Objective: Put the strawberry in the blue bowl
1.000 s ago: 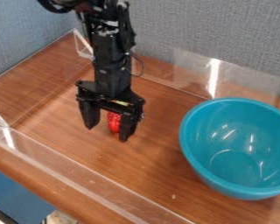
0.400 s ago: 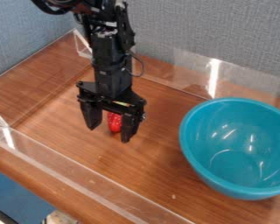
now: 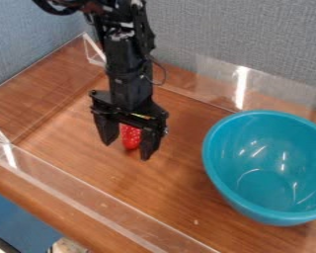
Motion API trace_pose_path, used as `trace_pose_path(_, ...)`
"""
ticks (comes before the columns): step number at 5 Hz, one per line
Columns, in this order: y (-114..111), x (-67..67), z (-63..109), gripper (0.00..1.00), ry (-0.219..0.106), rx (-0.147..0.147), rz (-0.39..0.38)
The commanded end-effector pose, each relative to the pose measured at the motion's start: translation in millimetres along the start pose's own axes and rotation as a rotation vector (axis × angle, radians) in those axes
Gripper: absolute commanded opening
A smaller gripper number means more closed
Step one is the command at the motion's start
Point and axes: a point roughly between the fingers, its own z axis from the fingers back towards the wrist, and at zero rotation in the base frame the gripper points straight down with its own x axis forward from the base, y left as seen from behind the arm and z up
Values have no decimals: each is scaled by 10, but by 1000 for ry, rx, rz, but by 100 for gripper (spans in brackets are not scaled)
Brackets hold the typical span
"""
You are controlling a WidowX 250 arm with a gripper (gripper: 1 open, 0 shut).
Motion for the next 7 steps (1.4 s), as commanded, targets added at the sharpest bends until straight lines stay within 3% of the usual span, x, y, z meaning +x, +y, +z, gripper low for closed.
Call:
trace_pose_path(1, -14, 60, 151, 100, -72, 13, -13)
trace_pose_path(6, 13, 83, 104, 100, -93, 33, -16)
trace_pose_path(7, 25, 175, 44, 100, -93, 41, -11)
